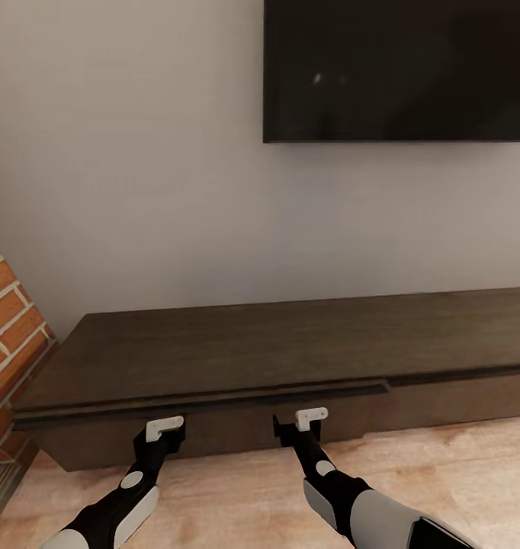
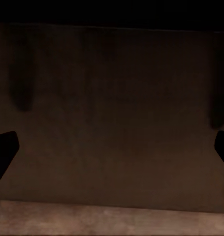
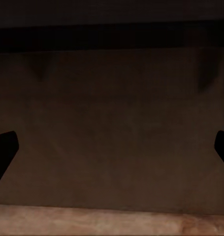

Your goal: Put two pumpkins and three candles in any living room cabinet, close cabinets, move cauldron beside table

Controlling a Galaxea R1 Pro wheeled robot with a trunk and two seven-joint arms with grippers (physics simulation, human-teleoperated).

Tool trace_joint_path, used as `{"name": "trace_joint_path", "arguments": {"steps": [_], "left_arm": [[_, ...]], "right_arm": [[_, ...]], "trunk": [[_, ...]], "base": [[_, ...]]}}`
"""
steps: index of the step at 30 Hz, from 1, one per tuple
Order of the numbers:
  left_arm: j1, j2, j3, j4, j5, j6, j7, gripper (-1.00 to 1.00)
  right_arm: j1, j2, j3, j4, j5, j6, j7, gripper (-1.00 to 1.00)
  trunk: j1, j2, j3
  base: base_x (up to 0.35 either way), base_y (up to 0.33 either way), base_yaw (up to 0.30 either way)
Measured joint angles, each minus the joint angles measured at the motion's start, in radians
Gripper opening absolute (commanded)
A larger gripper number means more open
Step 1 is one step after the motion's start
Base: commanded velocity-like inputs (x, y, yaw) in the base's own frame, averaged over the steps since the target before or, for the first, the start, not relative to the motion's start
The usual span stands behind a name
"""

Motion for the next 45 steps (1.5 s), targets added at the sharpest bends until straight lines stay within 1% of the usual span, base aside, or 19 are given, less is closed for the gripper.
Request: {"name": "trace_joint_path", "arguments": {"steps": [4, 26, 28, 29, 32, 45], "left_arm": [[0.0, 0.0, 0.0, 0.0, 0.0, 0.0, 0.0, 1.0], [0.0, 0.001, 0.0, 0.001, 0.0, 0.0, 0.0, 1.0], [0.0, 0.001, 0.0, 0.0, 0.0, 0.0, 0.0, 1.0], [0.0, 0.001, 0.0, 0.001, 0.0, 0.0, 0.0, 1.0], [0.0, 0.001, 0.0, 0.0, 0.0, 0.0, 0.0, 1.0], [0.0, 0.002, 0.001, 0.0, 0.0, 0.0, 0.0, 1.0]], "right_arm": [[0.0, 0.0, 0.0, 0.0, 0.0, 0.0, 0.0, 1.0], [0.0, 0.001, 0.0, -0.002, 0.0, 0.004, 0.0, 1.0], [0.0, 0.001, 0.0, -0.002, -0.002, 0.017, -0.001, 1.0], [0.0, 0.001, 0.0, -0.002, -0.002, 0.039, -0.002, 1.0], [0.0, 0.0, -0.001, -0.008, -0.004, 0.056, -0.002, 1.0], [0.0, 0.0, -0.001, -0.014, -0.006, 0.059, -0.002, 1.0]], "trunk": [[0.001, 0.0, 0.0], [0.001, 0.0, 0.0], [0.001, 0.0, 0.0], [0.001, 0.0, 0.0], [0.001, 0.0, 0.0], [0.001, 0.0, 0.0]], "base": [[-0.144, 0.0, 0.0], [-0.284, 0.0, 0.0], [-0.314, 0.0, 0.0], [-0.32, 0.0, 0.0], [-0.324, 0.0, 0.0], [-0.313, 0.0, 0.0]]}}
